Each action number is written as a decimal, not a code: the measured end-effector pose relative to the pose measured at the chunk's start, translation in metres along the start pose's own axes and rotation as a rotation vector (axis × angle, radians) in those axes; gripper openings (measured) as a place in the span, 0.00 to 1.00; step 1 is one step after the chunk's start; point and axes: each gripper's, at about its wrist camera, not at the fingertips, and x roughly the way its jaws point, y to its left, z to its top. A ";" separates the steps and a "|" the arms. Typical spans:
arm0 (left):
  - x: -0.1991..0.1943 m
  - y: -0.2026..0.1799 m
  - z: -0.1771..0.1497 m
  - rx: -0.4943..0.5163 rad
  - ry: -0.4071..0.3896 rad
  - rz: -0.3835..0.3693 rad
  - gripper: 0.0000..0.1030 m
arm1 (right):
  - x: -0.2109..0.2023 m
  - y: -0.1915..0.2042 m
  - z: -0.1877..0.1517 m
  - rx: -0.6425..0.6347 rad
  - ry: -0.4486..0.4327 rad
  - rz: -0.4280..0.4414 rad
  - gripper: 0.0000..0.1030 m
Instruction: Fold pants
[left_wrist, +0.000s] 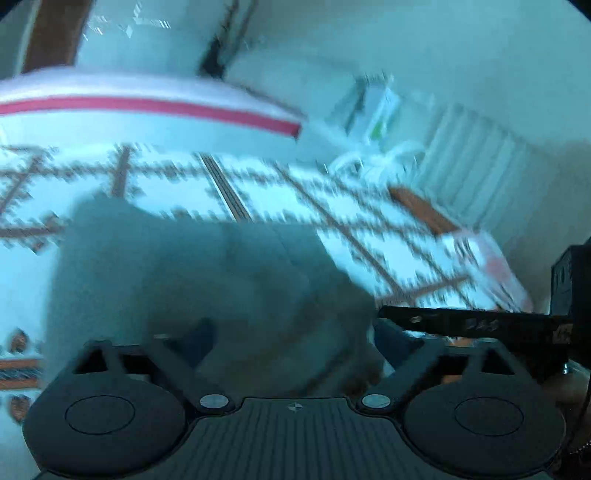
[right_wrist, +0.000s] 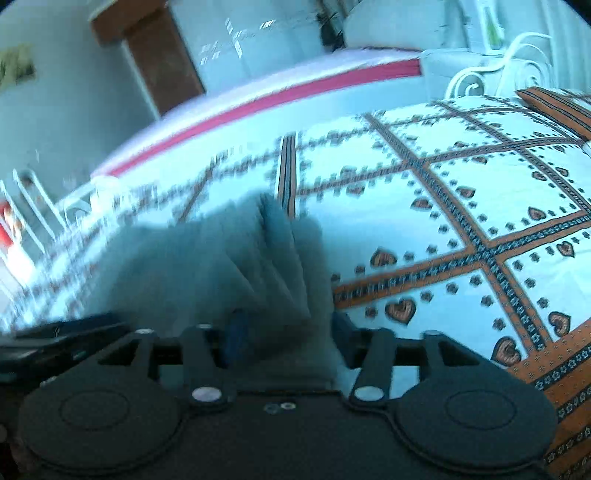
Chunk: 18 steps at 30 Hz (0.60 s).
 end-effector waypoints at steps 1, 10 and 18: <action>-0.002 0.005 0.002 -0.008 -0.015 0.017 0.92 | -0.003 -0.001 0.006 0.020 -0.019 0.020 0.49; 0.000 0.082 -0.021 -0.303 0.068 0.178 0.92 | 0.039 0.021 0.017 0.002 0.100 0.058 0.30; -0.002 0.063 -0.031 -0.191 0.085 0.165 0.92 | 0.003 0.029 0.031 -0.102 0.004 0.076 0.08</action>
